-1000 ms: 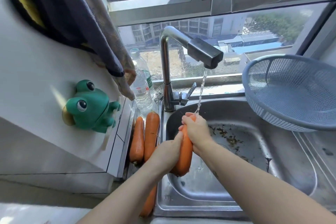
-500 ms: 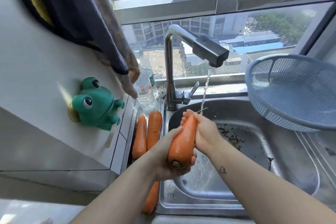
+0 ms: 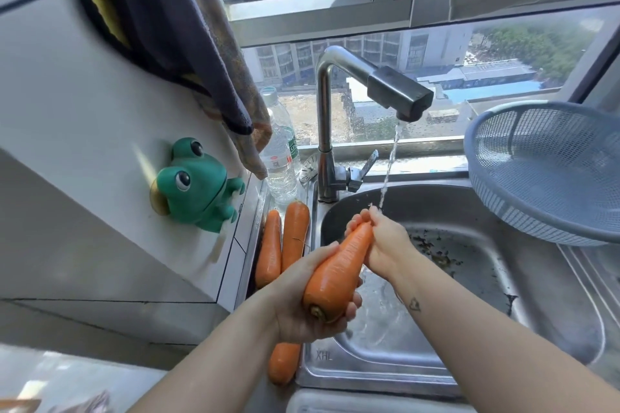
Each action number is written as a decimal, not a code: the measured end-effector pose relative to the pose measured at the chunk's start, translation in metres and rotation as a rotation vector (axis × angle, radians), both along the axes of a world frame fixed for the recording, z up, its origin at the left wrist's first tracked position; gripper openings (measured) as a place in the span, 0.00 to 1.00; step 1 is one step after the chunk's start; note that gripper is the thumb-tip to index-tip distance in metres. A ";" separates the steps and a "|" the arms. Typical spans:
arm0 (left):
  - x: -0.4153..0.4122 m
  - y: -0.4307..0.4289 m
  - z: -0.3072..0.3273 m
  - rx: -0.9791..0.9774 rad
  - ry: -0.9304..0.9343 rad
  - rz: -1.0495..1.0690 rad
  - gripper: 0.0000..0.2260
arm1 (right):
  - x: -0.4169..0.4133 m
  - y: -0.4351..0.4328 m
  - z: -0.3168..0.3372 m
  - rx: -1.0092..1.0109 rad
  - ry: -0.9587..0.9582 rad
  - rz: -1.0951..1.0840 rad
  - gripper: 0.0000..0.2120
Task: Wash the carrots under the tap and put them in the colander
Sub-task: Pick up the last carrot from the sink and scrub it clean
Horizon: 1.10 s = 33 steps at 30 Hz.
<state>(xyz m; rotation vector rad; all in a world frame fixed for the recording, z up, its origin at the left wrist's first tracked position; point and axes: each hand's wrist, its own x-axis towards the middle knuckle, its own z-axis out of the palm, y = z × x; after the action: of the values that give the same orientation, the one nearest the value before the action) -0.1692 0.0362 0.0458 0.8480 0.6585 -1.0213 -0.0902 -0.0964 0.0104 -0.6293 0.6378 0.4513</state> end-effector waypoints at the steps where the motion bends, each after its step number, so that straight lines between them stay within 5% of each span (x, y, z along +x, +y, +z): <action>1: -0.001 0.004 0.001 -0.021 0.011 0.012 0.24 | 0.002 0.000 0.001 -0.007 -0.034 -0.015 0.10; 6: -0.007 0.010 -0.001 -0.022 0.025 -0.025 0.24 | 0.002 0.008 0.002 -0.170 -0.062 -0.123 0.09; 12: -0.003 0.004 0.001 0.004 -0.026 -0.046 0.26 | 0.003 0.003 0.011 -0.193 -0.006 -0.185 0.19; 17: 0.019 -0.012 0.000 0.108 -0.095 -0.092 0.27 | -0.013 0.001 0.020 -0.050 -0.095 0.045 0.09; 22: 0.037 -0.023 -0.001 0.131 -0.128 -0.084 0.18 | -0.018 -0.026 0.021 -0.099 -0.188 0.296 0.12; 29: 0.057 -0.061 -0.014 0.150 -0.215 0.512 0.14 | 0.013 -0.040 0.014 -0.347 -0.218 -0.064 0.19; 33: 0.072 -0.075 -0.014 0.254 -0.294 0.645 0.08 | 0.016 -0.056 0.007 -0.404 -0.193 0.078 0.31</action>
<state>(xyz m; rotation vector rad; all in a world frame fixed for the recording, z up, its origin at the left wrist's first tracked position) -0.0969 -0.0385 0.0314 0.8979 0.7481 -0.2290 -0.0745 -0.1525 0.0175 -1.0709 0.5246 0.3295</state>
